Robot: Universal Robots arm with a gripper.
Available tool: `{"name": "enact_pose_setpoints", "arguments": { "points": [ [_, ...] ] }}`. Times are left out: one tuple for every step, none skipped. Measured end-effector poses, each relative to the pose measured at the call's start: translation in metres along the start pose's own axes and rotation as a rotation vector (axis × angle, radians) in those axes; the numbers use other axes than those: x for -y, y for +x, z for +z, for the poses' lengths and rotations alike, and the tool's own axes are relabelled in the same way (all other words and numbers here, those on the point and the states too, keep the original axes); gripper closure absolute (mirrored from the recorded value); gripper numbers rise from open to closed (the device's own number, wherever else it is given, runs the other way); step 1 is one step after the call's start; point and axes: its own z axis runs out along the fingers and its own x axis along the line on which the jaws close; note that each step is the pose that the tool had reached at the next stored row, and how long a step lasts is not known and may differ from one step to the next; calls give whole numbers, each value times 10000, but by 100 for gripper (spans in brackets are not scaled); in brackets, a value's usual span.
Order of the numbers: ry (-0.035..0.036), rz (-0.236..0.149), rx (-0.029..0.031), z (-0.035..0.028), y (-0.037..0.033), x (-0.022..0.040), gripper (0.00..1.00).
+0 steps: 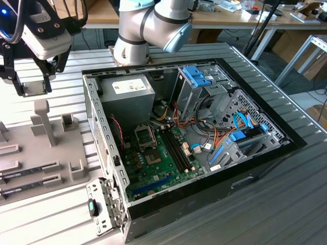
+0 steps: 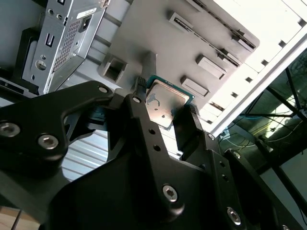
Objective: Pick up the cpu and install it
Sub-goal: 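Pick up the cpu and move it towards the insertion slot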
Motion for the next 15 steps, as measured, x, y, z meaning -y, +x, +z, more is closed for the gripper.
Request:
{"name": "enact_pose_setpoints", "arguments": {
  "points": [
    [0, 0, 0, 0, -10, 0, 53],
    [0, 0, 0, 0, -22, 1, 53],
    [0, -1, 0, 0, -31, 2, 53],
    [0, 0, 0, -1, -45, 2, 53],
    [0, 0, 0, -1, -55, 2, 53],
    [-1, 0, 1, -1, -70, 3, 53],
    [0, 0, -1, -2, -94, 4, 53],
    [0, -1, -1, -2, -126, 6, 53],
    [0, -1, -1, -3, -155, 7, 53],
    [0, 0, -2, -3, -180, 8, 53],
    [0, 0, -4, -4, -225, 10, 53],
    [0, 0, -5, -4, -255, 12, 53],
    [0, 0, -6, -5, -282, 14, 53],
    [0, 0, -7, -5, -307, 17, 53],
    [0, 0, -7, -5, -325, 18, 53]
  ]
}}
